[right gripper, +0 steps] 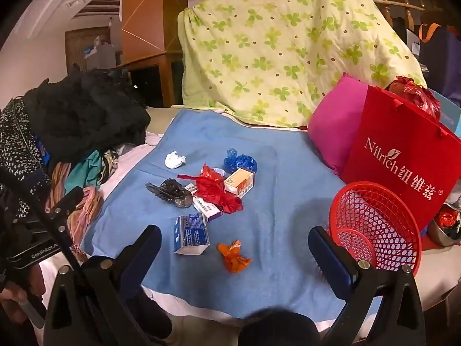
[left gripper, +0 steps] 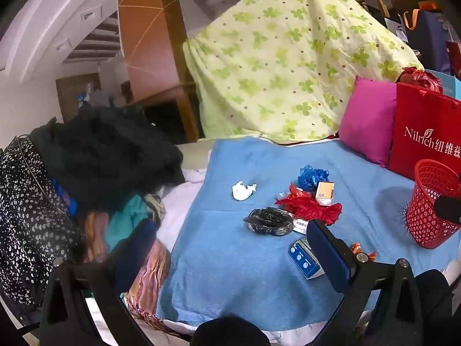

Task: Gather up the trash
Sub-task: 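Move the right tool toward the orange crumpled wrapper on the blanket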

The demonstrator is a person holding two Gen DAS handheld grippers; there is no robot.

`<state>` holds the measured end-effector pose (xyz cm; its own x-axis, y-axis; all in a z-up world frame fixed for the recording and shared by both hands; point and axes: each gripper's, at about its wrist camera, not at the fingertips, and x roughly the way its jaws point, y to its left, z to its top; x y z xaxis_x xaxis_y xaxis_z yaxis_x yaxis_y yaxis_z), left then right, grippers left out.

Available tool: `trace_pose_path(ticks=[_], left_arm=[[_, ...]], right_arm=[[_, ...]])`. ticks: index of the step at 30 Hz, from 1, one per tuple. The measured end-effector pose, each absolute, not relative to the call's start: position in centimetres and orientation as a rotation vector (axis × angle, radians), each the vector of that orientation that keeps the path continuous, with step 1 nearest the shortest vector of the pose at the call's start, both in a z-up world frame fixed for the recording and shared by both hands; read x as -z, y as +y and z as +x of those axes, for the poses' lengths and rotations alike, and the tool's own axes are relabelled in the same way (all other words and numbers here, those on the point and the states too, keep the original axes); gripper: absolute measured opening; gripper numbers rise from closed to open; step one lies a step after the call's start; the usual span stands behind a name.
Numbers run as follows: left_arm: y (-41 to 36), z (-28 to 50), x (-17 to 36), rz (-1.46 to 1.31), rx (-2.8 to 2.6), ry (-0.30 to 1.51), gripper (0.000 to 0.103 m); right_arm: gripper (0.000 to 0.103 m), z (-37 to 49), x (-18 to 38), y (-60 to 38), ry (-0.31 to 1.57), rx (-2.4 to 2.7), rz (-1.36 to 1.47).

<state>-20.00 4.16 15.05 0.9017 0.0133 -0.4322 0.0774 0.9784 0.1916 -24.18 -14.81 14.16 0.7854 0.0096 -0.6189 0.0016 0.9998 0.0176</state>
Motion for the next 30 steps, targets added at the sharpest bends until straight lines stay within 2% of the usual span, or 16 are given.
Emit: trace_pose_path(ticks=[30], left_arm=[[3.5,-19.2,-13.0,0.222,0.062,0.521,0.103]], right_arm=[[0.103,-24.2,-13.2,-15.3,0.743,-0.024,0.062]])
